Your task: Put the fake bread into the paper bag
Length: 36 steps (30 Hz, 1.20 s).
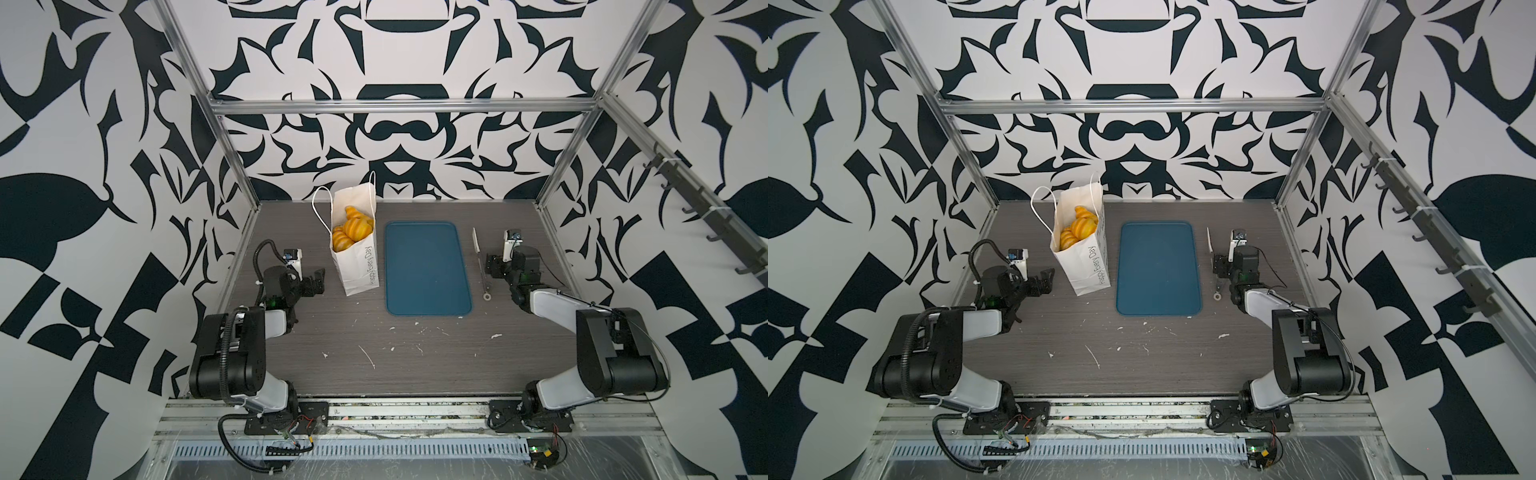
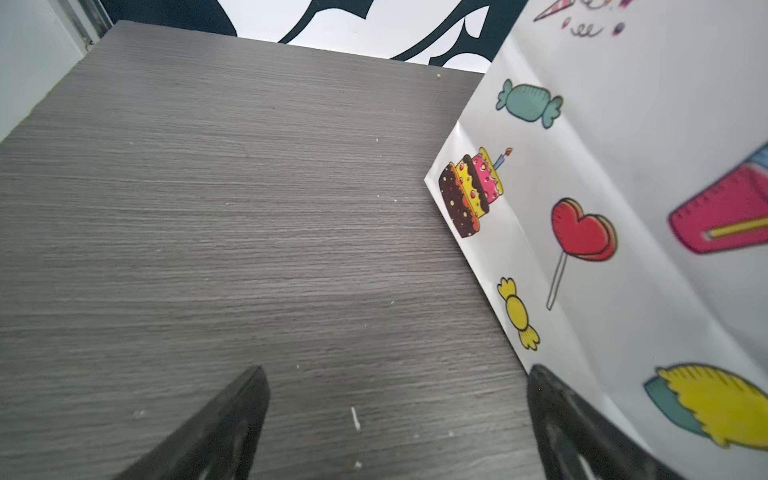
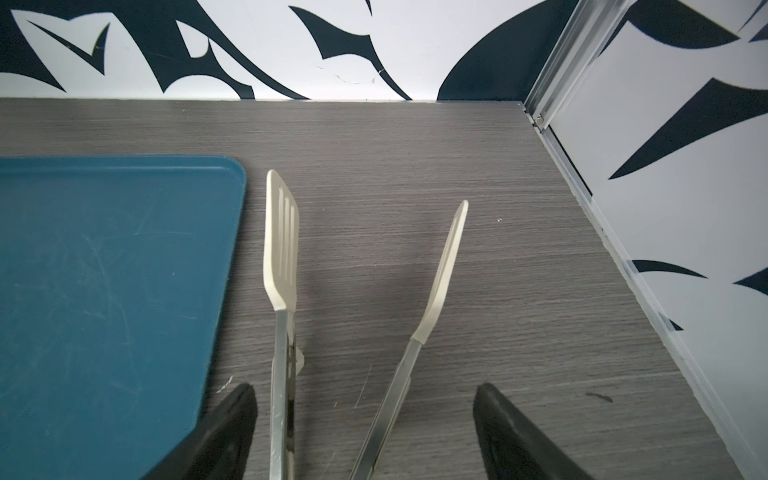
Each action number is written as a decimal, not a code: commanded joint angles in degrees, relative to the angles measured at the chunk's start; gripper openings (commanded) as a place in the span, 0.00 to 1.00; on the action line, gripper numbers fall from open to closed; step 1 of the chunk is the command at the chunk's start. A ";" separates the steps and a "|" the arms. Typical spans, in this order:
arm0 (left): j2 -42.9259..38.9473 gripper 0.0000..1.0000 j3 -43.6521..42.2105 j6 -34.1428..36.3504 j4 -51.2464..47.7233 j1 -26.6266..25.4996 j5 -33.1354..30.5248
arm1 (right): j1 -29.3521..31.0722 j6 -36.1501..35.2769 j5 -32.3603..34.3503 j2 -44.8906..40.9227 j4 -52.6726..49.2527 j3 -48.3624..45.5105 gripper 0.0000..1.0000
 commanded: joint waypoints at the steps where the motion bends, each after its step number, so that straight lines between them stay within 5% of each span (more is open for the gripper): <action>1: 0.80 0.99 1.89 1.61 0.36 -0.99 -1.45 | -0.20 0.55 -1.23 1.23 4.10 1.67 0.85; 18: 0.76 0.99 1.80 1.67 0.36 -1.20 -1.83 | -0.35 0.72 -3.68 6.55 8.73 2.72 0.83; 36: 0.64 0.99 1.58 1.56 0.62 -1.19 -1.79 | -0.41 -0.51 -2.54 -8.53 3.13 -7.19 0.82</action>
